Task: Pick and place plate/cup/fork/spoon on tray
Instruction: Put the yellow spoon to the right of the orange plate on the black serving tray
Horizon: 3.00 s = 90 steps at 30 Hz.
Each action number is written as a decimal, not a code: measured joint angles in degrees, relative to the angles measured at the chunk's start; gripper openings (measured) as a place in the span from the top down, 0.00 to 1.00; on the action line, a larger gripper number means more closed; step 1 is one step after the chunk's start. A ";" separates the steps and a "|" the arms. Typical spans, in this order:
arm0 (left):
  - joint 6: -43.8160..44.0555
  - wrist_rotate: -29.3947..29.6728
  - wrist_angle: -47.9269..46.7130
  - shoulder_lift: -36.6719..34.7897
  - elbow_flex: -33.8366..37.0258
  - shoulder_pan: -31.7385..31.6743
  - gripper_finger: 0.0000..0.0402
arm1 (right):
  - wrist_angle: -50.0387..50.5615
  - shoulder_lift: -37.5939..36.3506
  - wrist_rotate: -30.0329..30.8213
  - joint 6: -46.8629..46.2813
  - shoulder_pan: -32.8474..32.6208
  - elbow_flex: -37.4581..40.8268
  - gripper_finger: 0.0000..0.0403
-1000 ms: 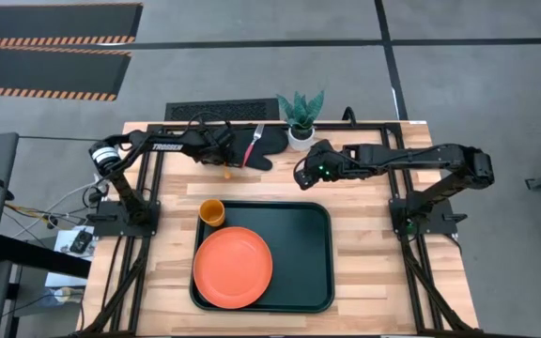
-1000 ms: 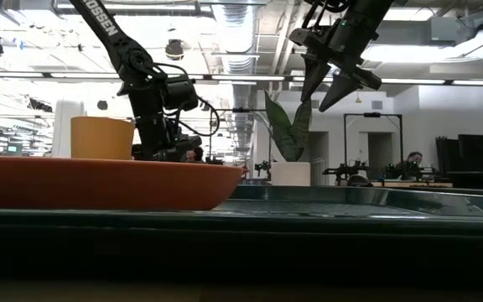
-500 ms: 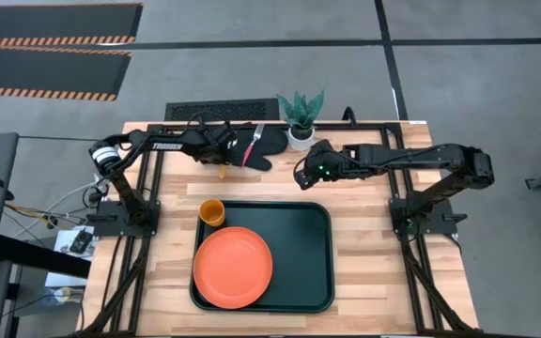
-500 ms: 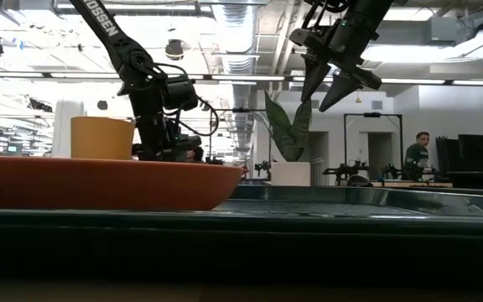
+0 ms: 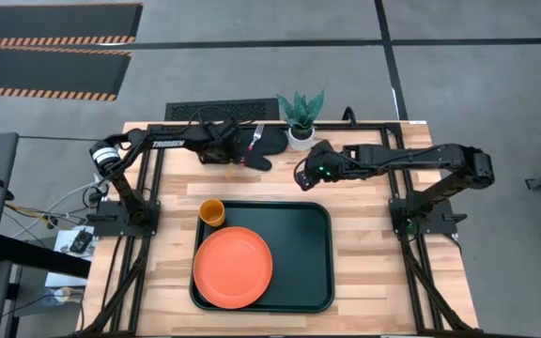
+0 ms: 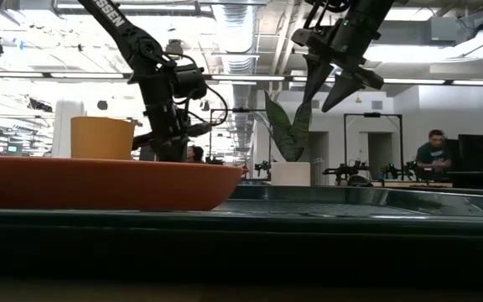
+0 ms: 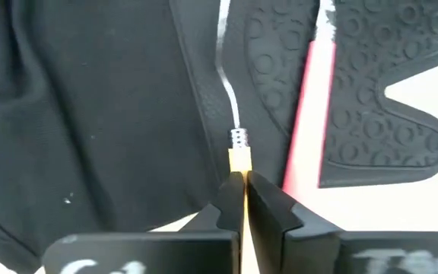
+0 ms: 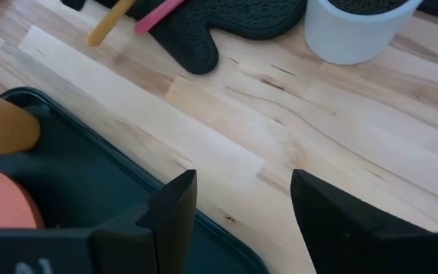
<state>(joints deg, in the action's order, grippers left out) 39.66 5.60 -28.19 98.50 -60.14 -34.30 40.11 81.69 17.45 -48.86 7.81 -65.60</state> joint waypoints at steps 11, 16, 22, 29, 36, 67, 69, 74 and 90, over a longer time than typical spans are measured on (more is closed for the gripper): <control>2.07 0.96 -0.62 0.00 -0.22 0.13 1.00 | 3.59 -0.06 -0.09 -0.12 -0.34 0.00 0.41; 1.55 0.42 -1.59 0.00 -0.22 0.13 0.92 | 3.86 -0.06 -0.09 0.74 -0.74 0.00 0.41; 4.37 -1.37 -3.41 0.00 0.54 2.81 0.68 | 3.86 -0.06 0.26 1.08 -0.70 0.00 0.41; 9.72 2.73 -1.72 2.03 0.74 4.81 0.49 | 4.07 -0.06 0.36 2.48 -0.70 0.00 0.41; 10.91 0.93 0.30 5.47 0.68 4.85 0.47 | 4.56 -0.06 0.35 2.54 -0.70 0.02 0.41; 13.60 -7.30 -3.69 3.62 -0.80 5.03 0.88 | 4.78 -0.06 0.39 3.91 -0.70 0.02 0.41; 14.02 -9.03 -4.13 2.64 -1.66 5.05 0.88 | 4.80 -0.06 0.39 3.91 -0.70 0.02 0.41; 14.28 -14.61 -7.70 1.02 -3.00 5.64 0.88 | 4.93 -0.06 0.20 4.35 -0.70 0.02 0.41; 15.71 -23.30 -10.22 -4.17 -3.63 8.96 0.88 | 7.18 -1.92 -1.53 4.07 -2.15 0.02 0.41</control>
<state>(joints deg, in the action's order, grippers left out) 55.37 -17.70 -38.41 94.33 -63.77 -25.34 47.28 79.76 15.92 -44.80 5.66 -65.58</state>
